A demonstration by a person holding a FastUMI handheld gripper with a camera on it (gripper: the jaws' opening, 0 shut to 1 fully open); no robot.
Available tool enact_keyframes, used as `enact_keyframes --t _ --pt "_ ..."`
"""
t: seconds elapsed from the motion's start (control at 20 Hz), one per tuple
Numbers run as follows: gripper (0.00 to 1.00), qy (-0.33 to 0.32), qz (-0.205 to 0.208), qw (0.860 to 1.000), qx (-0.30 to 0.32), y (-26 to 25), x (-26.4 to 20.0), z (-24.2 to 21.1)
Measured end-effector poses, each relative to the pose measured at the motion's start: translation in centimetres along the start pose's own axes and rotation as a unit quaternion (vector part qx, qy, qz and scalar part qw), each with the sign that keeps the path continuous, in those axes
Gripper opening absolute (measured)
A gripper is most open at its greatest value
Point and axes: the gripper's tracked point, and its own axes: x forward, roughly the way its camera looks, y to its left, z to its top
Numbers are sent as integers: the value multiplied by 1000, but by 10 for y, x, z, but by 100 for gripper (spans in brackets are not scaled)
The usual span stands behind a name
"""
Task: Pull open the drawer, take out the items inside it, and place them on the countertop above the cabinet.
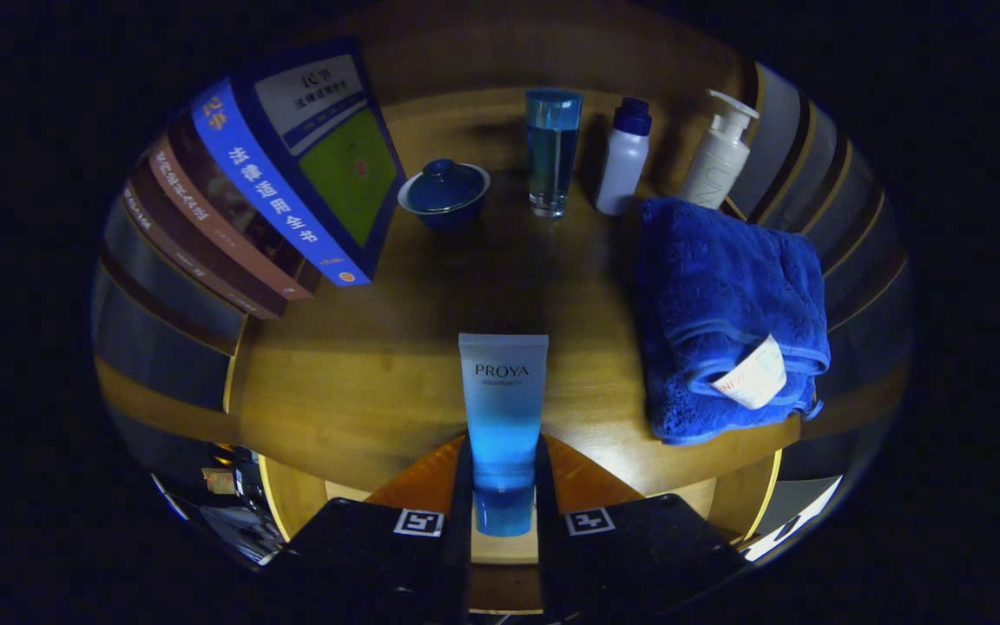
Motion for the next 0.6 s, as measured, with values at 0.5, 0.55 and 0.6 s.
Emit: enact_keyframes --t 0.5,0.55,0.6 --pt "76 -29 11 999 -14 1 -1 7" --pt "82 -41 18 999 -15 5 -8 7" --pt "88 -54 28 998 -13 10 -14 7"
